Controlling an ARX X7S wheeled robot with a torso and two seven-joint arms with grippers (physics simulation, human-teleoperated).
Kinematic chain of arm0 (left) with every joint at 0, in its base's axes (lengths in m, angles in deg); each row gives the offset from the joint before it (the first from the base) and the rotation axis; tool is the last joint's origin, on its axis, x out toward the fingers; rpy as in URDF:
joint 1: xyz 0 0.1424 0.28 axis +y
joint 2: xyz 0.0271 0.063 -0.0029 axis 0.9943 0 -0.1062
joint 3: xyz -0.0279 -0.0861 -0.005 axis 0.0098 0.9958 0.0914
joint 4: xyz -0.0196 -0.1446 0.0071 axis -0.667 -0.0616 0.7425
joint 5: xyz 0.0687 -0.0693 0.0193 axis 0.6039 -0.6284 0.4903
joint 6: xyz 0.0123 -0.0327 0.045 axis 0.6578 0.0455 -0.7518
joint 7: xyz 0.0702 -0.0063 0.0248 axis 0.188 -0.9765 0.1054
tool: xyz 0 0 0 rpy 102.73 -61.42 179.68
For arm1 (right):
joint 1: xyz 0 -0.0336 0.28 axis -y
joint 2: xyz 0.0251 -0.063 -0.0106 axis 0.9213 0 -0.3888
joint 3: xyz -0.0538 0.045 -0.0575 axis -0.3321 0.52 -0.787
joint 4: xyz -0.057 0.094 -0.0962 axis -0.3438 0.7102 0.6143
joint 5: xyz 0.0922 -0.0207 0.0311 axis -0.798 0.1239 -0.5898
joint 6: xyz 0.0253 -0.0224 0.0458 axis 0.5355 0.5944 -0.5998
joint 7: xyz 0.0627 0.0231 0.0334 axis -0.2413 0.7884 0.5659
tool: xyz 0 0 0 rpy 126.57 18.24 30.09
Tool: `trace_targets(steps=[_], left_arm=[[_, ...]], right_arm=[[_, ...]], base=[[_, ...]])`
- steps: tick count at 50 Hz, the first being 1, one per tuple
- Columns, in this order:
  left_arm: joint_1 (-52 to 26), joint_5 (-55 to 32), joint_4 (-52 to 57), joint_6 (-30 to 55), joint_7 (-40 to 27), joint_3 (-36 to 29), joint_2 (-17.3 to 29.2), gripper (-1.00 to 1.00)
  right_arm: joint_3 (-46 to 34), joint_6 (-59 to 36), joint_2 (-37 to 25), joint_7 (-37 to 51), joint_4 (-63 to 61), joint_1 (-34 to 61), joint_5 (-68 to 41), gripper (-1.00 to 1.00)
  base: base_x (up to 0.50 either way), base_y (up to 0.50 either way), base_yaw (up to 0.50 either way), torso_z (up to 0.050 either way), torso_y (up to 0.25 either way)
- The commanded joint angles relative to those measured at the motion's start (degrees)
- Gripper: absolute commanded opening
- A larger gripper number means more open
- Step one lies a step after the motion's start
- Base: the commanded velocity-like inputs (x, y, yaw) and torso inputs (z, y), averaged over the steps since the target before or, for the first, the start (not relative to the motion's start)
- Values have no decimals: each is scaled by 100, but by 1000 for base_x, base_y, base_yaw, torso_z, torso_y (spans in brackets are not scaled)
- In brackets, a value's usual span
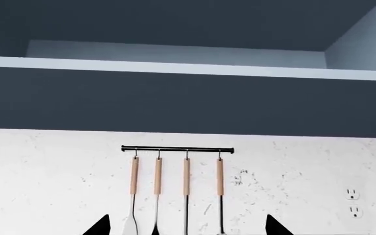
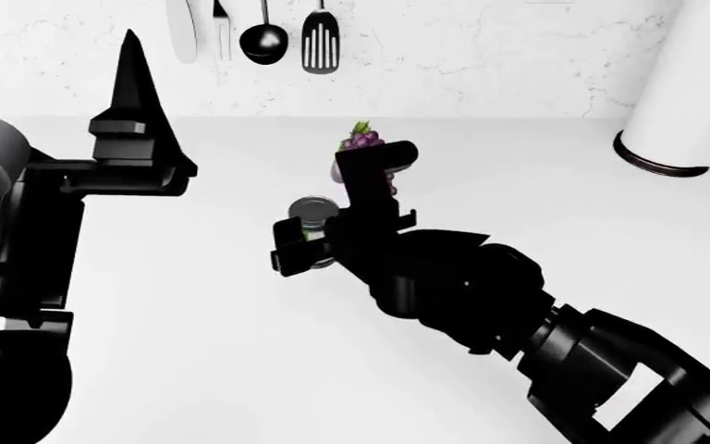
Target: Pick the cans from the counter and place them in their designated side in the cabinet.
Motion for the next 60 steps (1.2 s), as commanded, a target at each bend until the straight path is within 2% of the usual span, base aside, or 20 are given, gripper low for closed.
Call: trace_targets(steps=[1,9,20,25,33,37,46,60], left_arm=[[-6,-20,20,-2,5,-26,35,100],[-152,-76,47,94,-53,-76,40,100],[-408,-154,25,245,-263,-55,-5,100],[-1011,-444,-87,567,-595,32,-135,100],[-2129,-714,-774,908,-794,-132,-538,100],[-2454,-675,-1065,935,-749,-227,-627,100],[-2710,-488,-1317,939,-597,-472,-604,100],[-2824,-253,-1506,920,-405,-888,-614,100]], right_arm=[[60,16,-147,110,-413,60,73,-100],[811,-201,-1286,1357,-2698,608,-601,-100],[1378,-349,-2280,2565,-4577,990,-1105,-100],[1713,-426,-2755,3129,-5327,1359,-1392,-100],[1970,-337,-3008,3274,-5507,1506,-1531,-100],[2047,-268,-3052,3243,-5486,1510,-1466,-100],[2099,-123,-3138,3070,-5159,1336,-1206,-100],[2064,-44,-3149,2780,-4785,1180,-960,-100]], base=[[0,0,0,0,0],[0,0,0,0,0],[0,0,0,0,0],[0,0,0,0,0],[0,0,0,0,0],[0,0,0,0,0],[370,273,0,0,0],[500,34,0,0,1]])
